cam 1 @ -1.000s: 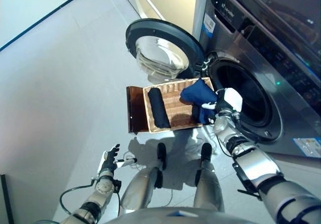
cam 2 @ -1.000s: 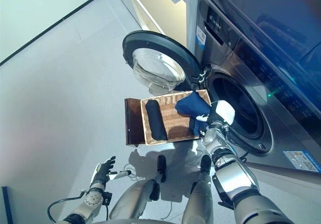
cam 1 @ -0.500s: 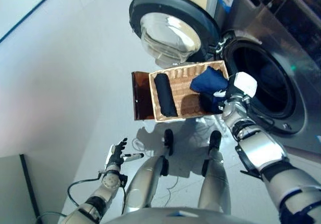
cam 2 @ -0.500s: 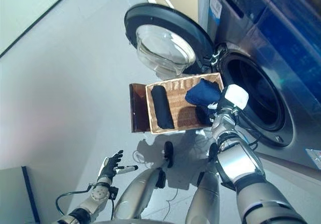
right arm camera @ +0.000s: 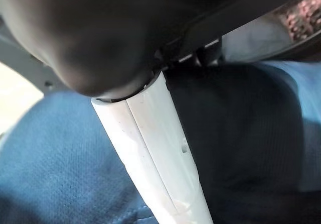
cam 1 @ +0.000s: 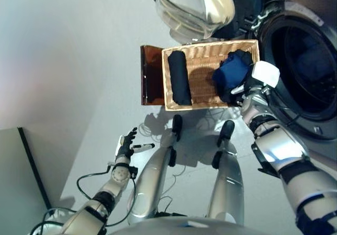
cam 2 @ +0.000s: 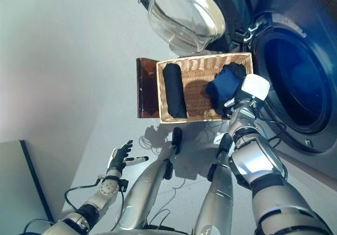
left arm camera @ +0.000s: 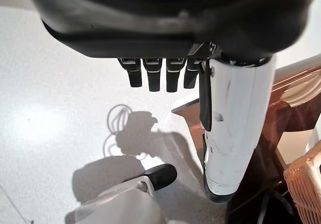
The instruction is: Pick up the clothes and place them into the washing machine
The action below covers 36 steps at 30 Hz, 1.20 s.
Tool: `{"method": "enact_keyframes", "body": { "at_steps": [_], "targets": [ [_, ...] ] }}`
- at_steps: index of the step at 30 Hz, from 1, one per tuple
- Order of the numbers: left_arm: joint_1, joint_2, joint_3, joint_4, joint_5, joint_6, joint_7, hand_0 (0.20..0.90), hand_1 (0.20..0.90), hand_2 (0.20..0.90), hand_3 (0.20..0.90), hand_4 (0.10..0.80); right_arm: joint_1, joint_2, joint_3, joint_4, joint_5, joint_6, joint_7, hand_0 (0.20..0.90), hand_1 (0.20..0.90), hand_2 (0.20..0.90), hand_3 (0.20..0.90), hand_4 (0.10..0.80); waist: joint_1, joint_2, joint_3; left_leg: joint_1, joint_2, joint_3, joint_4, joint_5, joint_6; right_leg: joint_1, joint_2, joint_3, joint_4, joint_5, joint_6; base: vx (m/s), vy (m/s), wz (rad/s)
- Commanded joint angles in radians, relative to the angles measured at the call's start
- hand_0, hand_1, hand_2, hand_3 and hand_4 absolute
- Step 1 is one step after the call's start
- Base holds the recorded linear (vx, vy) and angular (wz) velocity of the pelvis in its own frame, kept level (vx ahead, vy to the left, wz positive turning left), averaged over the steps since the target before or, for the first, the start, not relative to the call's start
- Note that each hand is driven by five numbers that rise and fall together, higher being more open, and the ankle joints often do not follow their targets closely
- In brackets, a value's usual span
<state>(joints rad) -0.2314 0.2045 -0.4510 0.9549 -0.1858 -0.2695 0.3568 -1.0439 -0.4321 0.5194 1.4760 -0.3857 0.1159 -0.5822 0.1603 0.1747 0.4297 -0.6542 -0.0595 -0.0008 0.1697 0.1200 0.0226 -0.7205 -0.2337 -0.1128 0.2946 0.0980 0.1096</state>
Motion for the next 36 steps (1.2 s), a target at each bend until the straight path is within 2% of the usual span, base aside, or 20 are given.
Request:
{"method": "enact_keyframes", "body": {
  "at_steps": [1, 3, 4, 18, 25, 26, 27, 28, 29, 36],
  "targets": [
    [0.012, 0.092, 0.016, -0.046, -0.015, -0.033, 0.041, 0.900, 0.900, 0.900, 0.900, 0.800, -0.098, -0.036, 0.057, -0.031, -0.016, -0.008, -0.002, 0.900, 0.900, 0.900, 0.900, 0.800, 0.044, -0.011, -0.002, -0.096, -0.011, 0.005, 0.122, -0.091, -0.069, 0.021, -0.027, 0.001, -0.004, -0.029, -0.001, -0.012, -0.005, 0.05],
    [0.007, 0.097, 0.018, -0.054, -0.015, -0.034, 0.042, 0.900, 0.900, 0.900, 0.900, 0.800, -0.105, -0.032, 0.061, -0.033, -0.016, -0.009, 0.002, 0.900, 0.900, 0.900, 0.900, 0.800, 0.046, -0.013, 0.005, -0.105, -0.011, 0.002, 0.123, -0.089, -0.071, 0.014, -0.028, -0.004, 0.000, -0.030, -0.001, 0.026, -0.009, 0.07],
    [0.006, 0.098, 0.016, -0.060, -0.017, -0.034, 0.041, 0.900, 0.900, 0.900, 0.900, 0.800, -0.104, -0.029, 0.062, -0.032, -0.015, -0.008, 0.003, 0.900, 0.900, 0.900, 0.900, 0.800, 0.050, -0.014, 0.006, -0.099, -0.008, -0.002, 0.131, -0.121, -0.078, 0.019, -0.026, 0.000, 0.012, -0.062, 0.006, 0.062, -0.020, 0.12],
    [-0.001, 0.114, 0.011, -0.135, -0.032, -0.039, 0.043, 0.900, 0.900, 0.900, 0.900, 0.800, -0.181, -0.083, 0.075, 0.014, -0.027, 0.006, 0.031, 0.900, 0.900, 0.900, 0.900, 0.800, 0.083, 0.020, 0.038, -0.183, -0.015, -0.008, 0.172, -0.122, -0.080, -0.070, -0.046, -0.019, 0.100, -0.091, 0.006, -0.007, -0.001, 0.08],
    [0.016, 0.121, 0.023, -0.180, -0.029, -0.036, 0.043, 0.900, 0.900, 0.900, 0.900, 0.800, -0.183, -0.104, 0.064, 0.009, -0.013, 0.002, 0.043, 0.900, 0.900, 0.900, 0.900, 0.800, 0.088, 0.043, 0.036, -0.215, -0.017, -0.001, 0.207, -0.135, -0.075, -0.116, -0.049, -0.003, 0.159, -0.118, 0.000, -0.002, 0.010, 0.02],
    [0.022, 0.121, 0.023, -0.186, -0.030, -0.035, 0.039, 0.900, 0.900, 0.900, 0.900, 0.800, -0.177, -0.102, 0.061, 0.008, -0.011, -0.001, 0.048, 0.752, 0.752, 0.752, 0.752, 0.694, 0.086, 0.044, 0.037, -0.216, -0.017, 0.001, 0.212, -0.137, -0.074, -0.118, -0.048, 0.000, 0.164, -0.120, -0.001, 0.000, 0.000, 0.00],
    [0.023, 0.119, 0.025, -0.184, -0.030, -0.033, 0.039, 0.900, 0.900, 0.900, 0.900, 0.800, -0.176, -0.100, 0.059, 0.007, -0.011, -0.001, 0.048, 0.247, 0.247, 0.247, 0.247, 0.333, 0.084, 0.045, 0.037, -0.217, -0.017, 0.002, 0.216, -0.138, -0.073, -0.120, -0.048, 0.000, 0.170, -0.122, -0.002, 0.000, 0.000, 0.00],
    [0.023, 0.119, 0.025, -0.184, -0.030, -0.033, 0.039, 0.900, 0.900, 0.900, 0.900, 0.800, -0.176, -0.100, 0.059, 0.007, -0.011, -0.001, 0.048, 0.247, 0.247, 0.247, 0.247, 0.333, 0.084, 0.045, 0.037, -0.217, -0.017, 0.002, 0.216, -0.138, -0.073, -0.120, -0.048, 0.000, 0.170, -0.122, -0.002, 0.000, 0.000, 0.00],
    [0.029, 0.118, 0.026, -0.184, -0.026, -0.031, 0.037, 0.900, 0.900, 0.900, 0.900, 0.800, -0.172, -0.096, 0.054, 0.002, -0.005, -0.005, 0.047, 0.200, 0.200, 0.200, 0.200, 0.300, 0.082, 0.048, 0.036, -0.214, -0.017, 0.004, 0.218, -0.140, -0.072, -0.121, -0.048, 0.002, 0.175, -0.123, -0.003, 0.000, 0.000, 0.00],
    [0.039, 0.111, 0.019, -0.160, -0.017, -0.026, 0.028, 0.900, 0.900, 0.900, 0.900, 0.800, -0.156, -0.095, 0.020, -0.013, 0.023, -0.008, 0.021, 0.200, 0.200, 0.200, 0.200, 0.300, 0.074, 0.055, 0.020, -0.167, -0.014, 0.015, 0.185, -0.131, -0.073, -0.087, -0.043, 0.009, 0.148, -0.117, -0.001, 0.003, 0.008, -0.04]
  ]
}}
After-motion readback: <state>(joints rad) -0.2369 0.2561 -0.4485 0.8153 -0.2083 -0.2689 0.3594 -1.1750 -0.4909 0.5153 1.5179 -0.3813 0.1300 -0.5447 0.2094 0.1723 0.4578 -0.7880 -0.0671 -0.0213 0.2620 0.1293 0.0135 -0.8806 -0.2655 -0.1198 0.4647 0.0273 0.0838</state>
